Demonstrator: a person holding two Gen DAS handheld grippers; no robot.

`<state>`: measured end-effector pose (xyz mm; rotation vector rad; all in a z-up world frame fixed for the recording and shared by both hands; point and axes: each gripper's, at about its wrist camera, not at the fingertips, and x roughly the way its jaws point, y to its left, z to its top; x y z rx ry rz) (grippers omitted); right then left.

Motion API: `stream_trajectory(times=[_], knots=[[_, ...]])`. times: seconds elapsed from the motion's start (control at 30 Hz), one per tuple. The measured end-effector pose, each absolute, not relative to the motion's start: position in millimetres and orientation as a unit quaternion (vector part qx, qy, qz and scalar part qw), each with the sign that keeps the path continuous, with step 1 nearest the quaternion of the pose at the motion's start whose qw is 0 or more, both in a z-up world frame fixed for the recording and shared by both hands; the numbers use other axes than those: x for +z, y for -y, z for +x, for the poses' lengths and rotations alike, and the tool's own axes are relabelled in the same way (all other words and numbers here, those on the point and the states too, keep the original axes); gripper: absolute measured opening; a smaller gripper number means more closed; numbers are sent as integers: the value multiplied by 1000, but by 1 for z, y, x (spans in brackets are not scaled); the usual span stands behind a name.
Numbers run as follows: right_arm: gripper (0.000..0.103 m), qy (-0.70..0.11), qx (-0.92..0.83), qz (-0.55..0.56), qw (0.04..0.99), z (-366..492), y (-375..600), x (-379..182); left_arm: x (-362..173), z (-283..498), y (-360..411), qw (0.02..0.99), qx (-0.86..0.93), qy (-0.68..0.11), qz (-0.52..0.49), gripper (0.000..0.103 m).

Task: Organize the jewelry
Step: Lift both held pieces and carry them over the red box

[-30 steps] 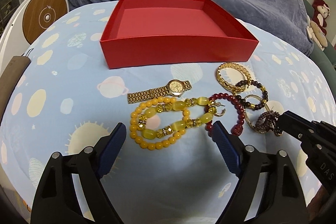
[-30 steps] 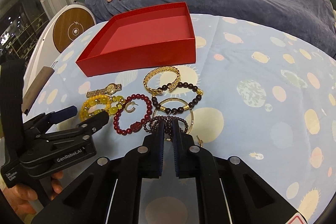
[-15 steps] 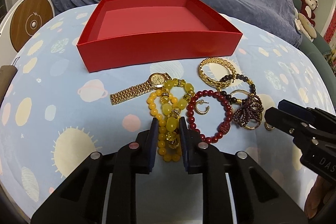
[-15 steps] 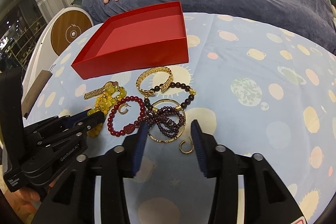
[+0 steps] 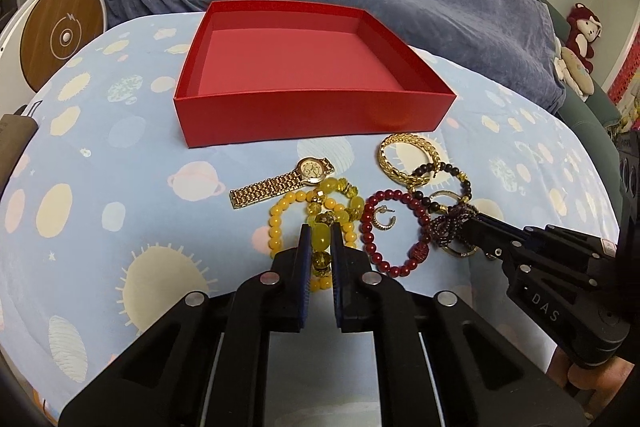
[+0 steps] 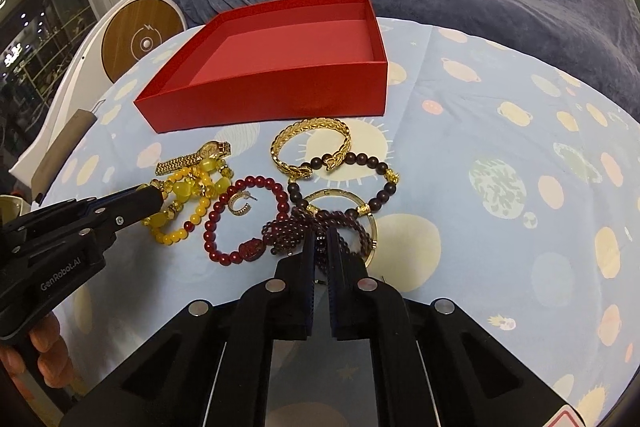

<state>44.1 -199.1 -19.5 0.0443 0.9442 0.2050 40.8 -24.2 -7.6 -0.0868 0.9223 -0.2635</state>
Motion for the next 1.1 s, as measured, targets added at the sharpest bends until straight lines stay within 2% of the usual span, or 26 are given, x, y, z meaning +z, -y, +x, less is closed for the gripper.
stream_trajectory(times=[0.33,0.63,0.87,1.1], knots=[[5,-413,116,31,903,33,204,30,33,34,17,893,-154,-416,-75,9],[5,-386,122,41,914,50,212,78,94,51,2,907,-172,-372,-93,9],[5,-386,143,28,911,102,198,97,123,102,-2,922,-150,-353,-57,9],[5,-397,150,20,905,184,179,87,102,180,-3,919,-126,-371,-53,9]])
